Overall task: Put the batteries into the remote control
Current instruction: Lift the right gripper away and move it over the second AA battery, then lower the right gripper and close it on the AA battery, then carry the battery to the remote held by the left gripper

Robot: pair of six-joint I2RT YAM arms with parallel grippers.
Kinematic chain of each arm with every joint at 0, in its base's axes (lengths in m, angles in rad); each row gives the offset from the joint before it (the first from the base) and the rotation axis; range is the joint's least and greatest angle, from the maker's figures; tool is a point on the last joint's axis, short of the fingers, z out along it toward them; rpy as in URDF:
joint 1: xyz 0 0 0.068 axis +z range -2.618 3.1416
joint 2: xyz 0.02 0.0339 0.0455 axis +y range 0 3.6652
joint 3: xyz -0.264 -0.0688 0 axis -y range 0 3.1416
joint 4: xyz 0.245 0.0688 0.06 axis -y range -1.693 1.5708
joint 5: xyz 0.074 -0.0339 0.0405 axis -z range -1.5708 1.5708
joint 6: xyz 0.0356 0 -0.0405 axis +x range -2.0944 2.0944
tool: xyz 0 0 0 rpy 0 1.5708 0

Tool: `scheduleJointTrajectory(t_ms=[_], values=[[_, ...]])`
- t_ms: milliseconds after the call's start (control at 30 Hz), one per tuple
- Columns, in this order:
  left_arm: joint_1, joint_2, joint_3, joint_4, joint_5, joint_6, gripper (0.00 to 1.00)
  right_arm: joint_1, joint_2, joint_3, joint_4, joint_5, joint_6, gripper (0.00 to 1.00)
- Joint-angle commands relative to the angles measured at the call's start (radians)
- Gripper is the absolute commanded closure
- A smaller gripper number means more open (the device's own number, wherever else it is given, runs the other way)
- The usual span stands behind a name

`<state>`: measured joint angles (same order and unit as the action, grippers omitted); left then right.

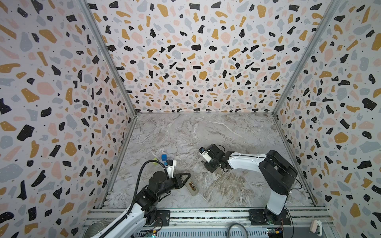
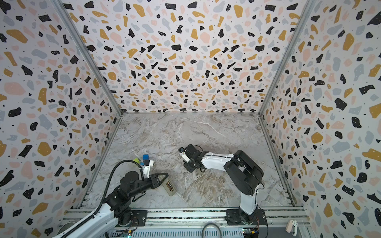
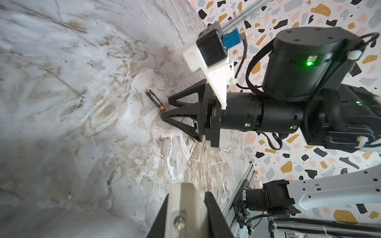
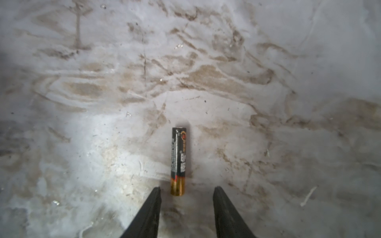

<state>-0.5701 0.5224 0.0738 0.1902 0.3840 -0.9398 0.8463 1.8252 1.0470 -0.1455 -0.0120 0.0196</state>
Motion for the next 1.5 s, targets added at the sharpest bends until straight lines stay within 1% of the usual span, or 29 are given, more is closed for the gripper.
scheduleJointTrajectory(t_ms=[0, 133, 533, 667, 833, 1000, 1167, 1333, 1467], values=[[0.007, -0.011, -0.012, 0.091, 0.011, -0.014, 1.00, -0.004, 0.009, 0.033, 0.016, -0.022, 0.008, 0.58], [0.007, -0.008, -0.014, 0.098, 0.012, -0.018, 1.00, -0.009, 0.028, 0.031, 0.027, -0.031, 0.011, 0.62], [0.011, -0.009, -0.018, 0.099, -0.001, -0.019, 1.00, -0.011, 0.045, 0.020, 0.005, -0.029, 0.003, 0.84], [0.010, -0.014, -0.032, 0.133, -0.008, -0.039, 1.00, -0.007, 0.024, 0.004, 0.003, -0.024, 0.004, 0.90], [0.010, -0.031, -0.068, 0.200, -0.027, -0.069, 1.00, 0.015, -0.058, -0.047, 0.019, -0.013, 0.008, 0.99], [0.010, -0.049, -0.086, 0.242, -0.048, -0.097, 1.00, 0.076, -0.213, -0.090, 0.012, 0.046, 0.025, 1.00], [0.010, -0.054, -0.089, 0.255, -0.074, -0.109, 1.00, 0.173, -0.359, -0.108, -0.042, 0.107, 0.079, 1.00], [0.010, -0.069, -0.099, 0.285, -0.081, -0.130, 1.00, 0.273, -0.458, -0.105, -0.104, 0.167, 0.131, 1.00], [0.010, -0.082, -0.106, 0.295, -0.089, -0.145, 1.00, 0.342, -0.482, -0.084, -0.130, 0.173, 0.153, 1.00]])
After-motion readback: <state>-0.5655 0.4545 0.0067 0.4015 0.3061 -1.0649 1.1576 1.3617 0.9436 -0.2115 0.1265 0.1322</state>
